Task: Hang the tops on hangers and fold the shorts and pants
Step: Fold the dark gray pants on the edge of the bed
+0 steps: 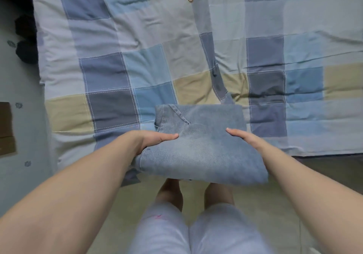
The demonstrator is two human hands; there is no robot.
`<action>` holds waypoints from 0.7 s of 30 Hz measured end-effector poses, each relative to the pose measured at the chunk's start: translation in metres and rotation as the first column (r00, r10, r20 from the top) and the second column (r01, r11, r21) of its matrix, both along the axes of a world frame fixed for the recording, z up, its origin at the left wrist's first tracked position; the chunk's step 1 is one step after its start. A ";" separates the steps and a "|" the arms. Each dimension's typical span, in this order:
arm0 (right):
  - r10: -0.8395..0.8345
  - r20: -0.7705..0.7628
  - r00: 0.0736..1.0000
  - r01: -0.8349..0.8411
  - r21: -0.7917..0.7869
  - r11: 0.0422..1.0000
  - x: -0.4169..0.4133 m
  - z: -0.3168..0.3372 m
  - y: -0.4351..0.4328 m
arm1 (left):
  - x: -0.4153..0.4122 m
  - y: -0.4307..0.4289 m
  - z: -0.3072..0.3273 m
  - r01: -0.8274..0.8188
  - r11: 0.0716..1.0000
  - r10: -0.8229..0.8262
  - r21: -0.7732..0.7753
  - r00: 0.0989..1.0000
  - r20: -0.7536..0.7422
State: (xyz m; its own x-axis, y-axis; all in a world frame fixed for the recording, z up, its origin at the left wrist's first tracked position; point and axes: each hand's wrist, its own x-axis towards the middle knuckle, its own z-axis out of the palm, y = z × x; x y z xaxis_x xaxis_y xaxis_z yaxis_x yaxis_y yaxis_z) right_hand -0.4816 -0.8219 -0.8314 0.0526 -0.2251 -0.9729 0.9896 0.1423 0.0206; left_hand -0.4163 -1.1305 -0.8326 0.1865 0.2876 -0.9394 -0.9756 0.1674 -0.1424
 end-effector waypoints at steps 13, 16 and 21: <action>-0.292 -0.468 0.834 0.414 0.182 0.892 0.110 0.182 0.035 | 0.059 0.042 0.131 0.007 0.998 -0.030 -0.064 0.930 -0.365; -0.302 -0.599 0.742 0.522 0.234 0.820 0.128 0.217 0.056 | 0.058 0.069 0.159 -0.004 0.991 -0.063 -0.131 0.862 -0.502; -0.328 -0.774 0.541 0.697 0.195 0.690 0.165 0.269 0.097 | 0.044 0.125 0.204 0.041 0.974 -0.189 -0.224 0.693 -0.696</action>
State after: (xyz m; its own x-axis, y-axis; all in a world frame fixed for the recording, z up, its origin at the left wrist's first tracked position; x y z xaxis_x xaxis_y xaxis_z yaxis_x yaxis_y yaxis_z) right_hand -0.3162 -0.7245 -0.5627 -0.5858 0.4551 -0.6706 0.6446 -0.2399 -0.7259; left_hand -0.3718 -1.0054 -0.6283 -0.5353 0.1252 -0.8353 -0.7717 0.3295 0.5440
